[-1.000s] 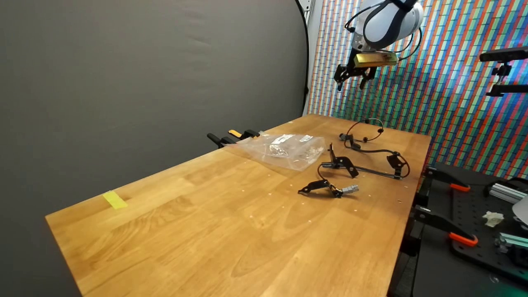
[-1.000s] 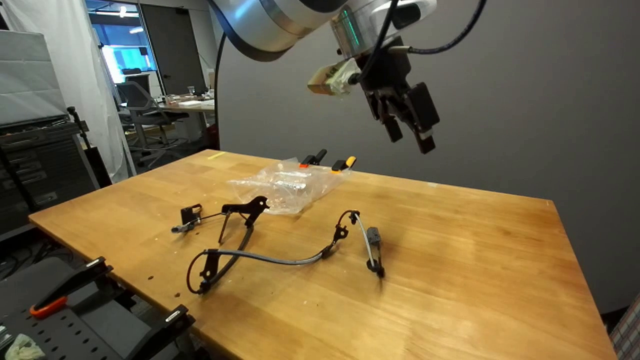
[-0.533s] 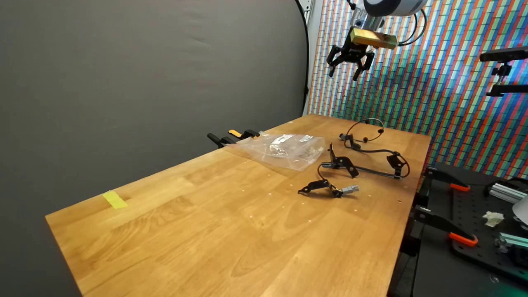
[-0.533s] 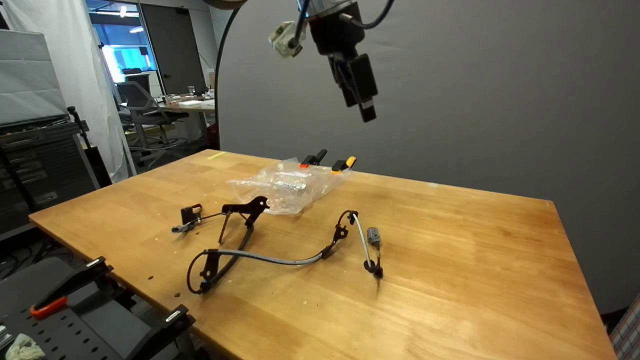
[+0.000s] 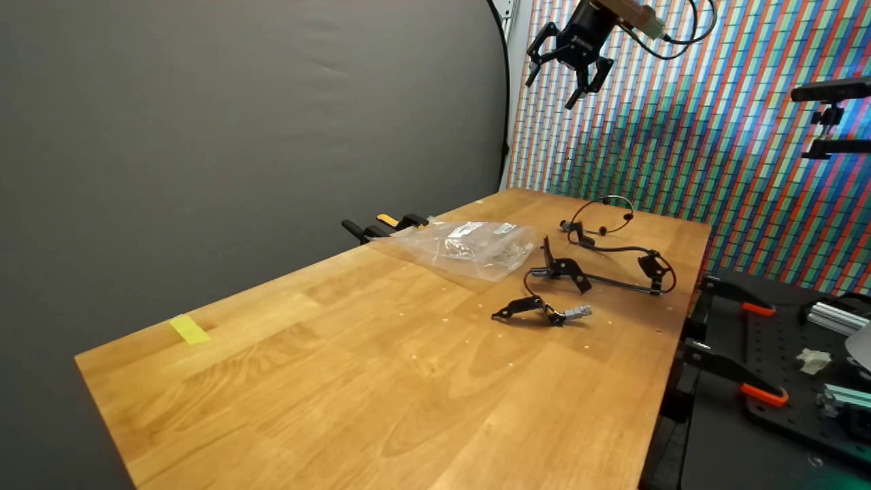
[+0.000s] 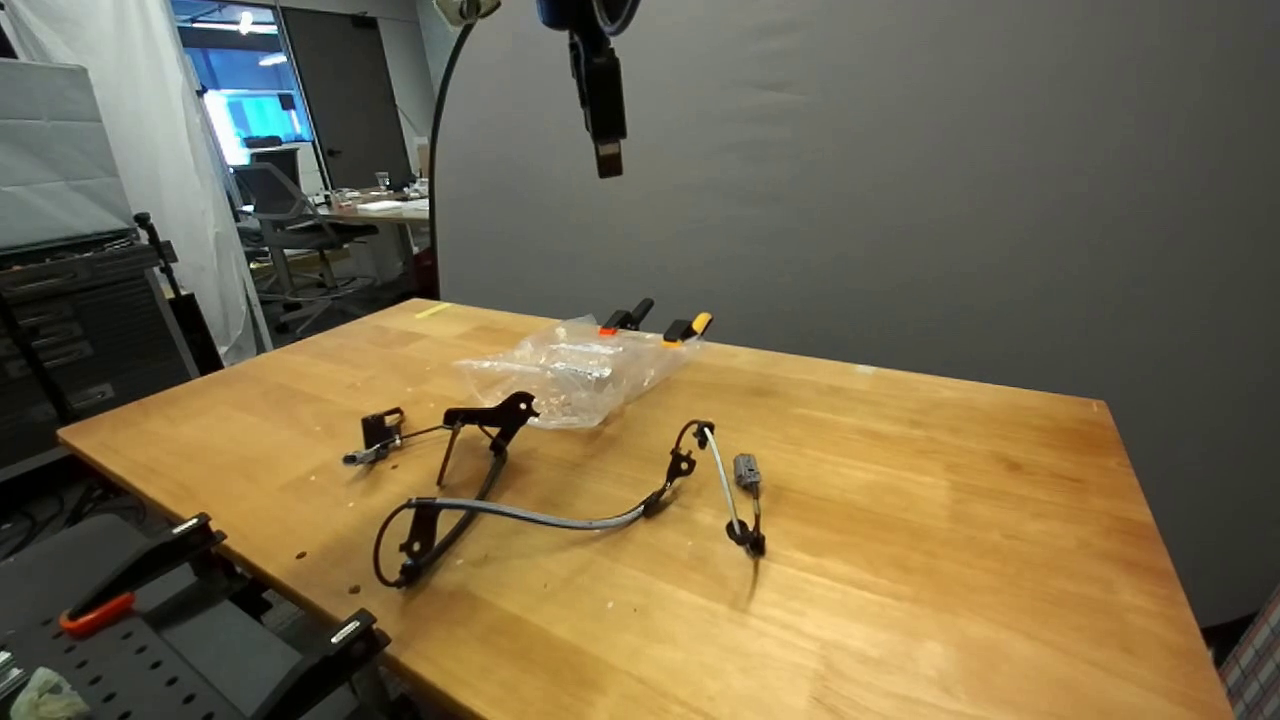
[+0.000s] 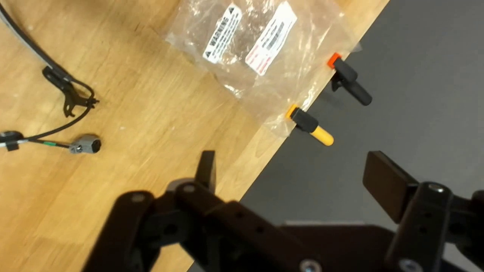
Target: Remove the black thing from the plastic bag
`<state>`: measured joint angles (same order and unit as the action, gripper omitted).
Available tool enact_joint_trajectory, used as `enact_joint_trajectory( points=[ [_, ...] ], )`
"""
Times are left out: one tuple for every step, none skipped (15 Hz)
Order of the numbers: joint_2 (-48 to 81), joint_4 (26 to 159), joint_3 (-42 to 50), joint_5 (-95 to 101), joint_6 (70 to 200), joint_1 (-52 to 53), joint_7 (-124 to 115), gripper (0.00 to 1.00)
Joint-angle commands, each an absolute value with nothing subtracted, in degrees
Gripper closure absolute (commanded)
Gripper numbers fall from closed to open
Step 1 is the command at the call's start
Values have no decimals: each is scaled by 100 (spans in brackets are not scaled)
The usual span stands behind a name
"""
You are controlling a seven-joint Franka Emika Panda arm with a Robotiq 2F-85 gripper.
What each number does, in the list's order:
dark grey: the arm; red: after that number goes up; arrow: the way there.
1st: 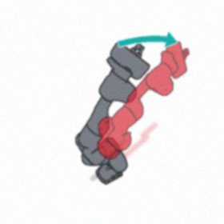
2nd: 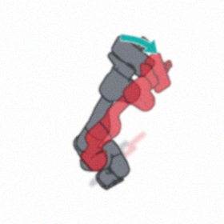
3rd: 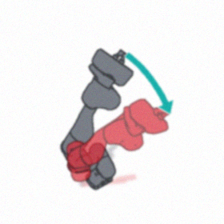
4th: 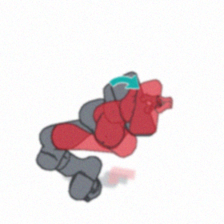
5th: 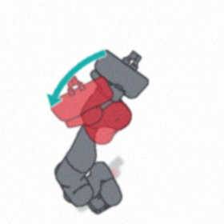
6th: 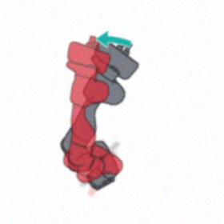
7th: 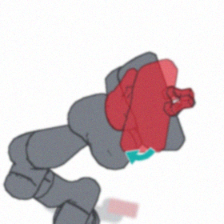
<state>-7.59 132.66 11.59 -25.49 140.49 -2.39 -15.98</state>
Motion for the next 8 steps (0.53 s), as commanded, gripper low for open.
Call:
enact_joint_trajectory(
  points=[
    [-1248, 13447, 1069, -3039, 13348, -304, -985, 0],
    [-1361, 13494, 1062, -3083, 13150, -302, -864, 0],
    [-1484, 13569, 1057, -3130, 12943, -291, -707, 0],
    [-1643, 13681, 1046, -3146, 12754, -277, -534, 0],
    [-1790, 13776, 1058, -3251, 12545, -252, -319, 0],
    [-1311, 13470, 988, -3043, 12786, -350, -699, 0],
    [-1430, 13550, 984, -3096, 12660, -342, -572, 0],
    [-1528, 13617, 981, -3106, 12604, -337, -516, 0]
  ],
)
